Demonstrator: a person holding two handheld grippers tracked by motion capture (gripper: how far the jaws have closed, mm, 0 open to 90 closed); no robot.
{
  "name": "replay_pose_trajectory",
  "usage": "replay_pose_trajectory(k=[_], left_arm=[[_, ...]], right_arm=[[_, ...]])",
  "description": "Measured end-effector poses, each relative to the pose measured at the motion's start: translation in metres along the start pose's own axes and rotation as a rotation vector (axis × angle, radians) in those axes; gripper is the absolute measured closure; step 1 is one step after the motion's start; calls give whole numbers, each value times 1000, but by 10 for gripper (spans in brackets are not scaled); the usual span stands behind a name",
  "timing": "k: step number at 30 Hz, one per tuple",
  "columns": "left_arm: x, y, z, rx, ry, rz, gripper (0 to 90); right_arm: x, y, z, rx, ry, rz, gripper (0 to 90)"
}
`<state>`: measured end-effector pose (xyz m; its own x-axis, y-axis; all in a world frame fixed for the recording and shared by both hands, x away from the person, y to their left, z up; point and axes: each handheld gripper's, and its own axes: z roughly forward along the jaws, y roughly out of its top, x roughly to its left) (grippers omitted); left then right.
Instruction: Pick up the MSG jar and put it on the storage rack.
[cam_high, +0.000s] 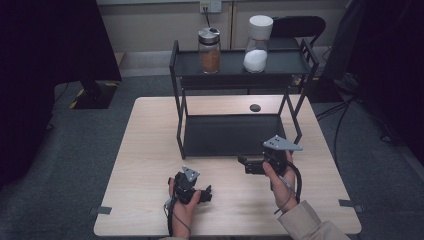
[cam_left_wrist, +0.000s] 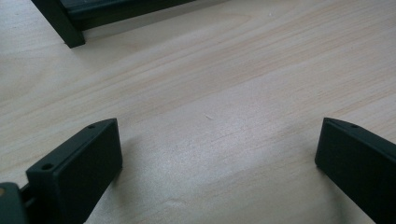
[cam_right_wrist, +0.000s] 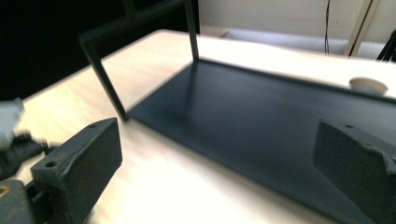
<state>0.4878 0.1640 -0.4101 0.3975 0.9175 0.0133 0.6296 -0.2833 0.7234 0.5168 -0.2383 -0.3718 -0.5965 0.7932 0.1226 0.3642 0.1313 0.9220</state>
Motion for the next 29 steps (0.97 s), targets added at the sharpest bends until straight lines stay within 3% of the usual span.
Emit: replay_pose_trajectory(k=[9, 16, 24, 29], left_arm=[[0, 0, 0, 0, 0, 0, 0], [0, 0, 0, 0, 0, 0, 0], [0, 0, 0, 0, 0, 0, 0], [0, 0, 0, 0, 0, -1, 0]], right_arm=[[-11, -35, 1, 109, 10, -46, 6], [-13, -42, -8, 169, 3, -110, 6], [-18, -53, -14, 234, 5, -115, 7], [-16, -54, -13, 297, -15, -164, 15]])
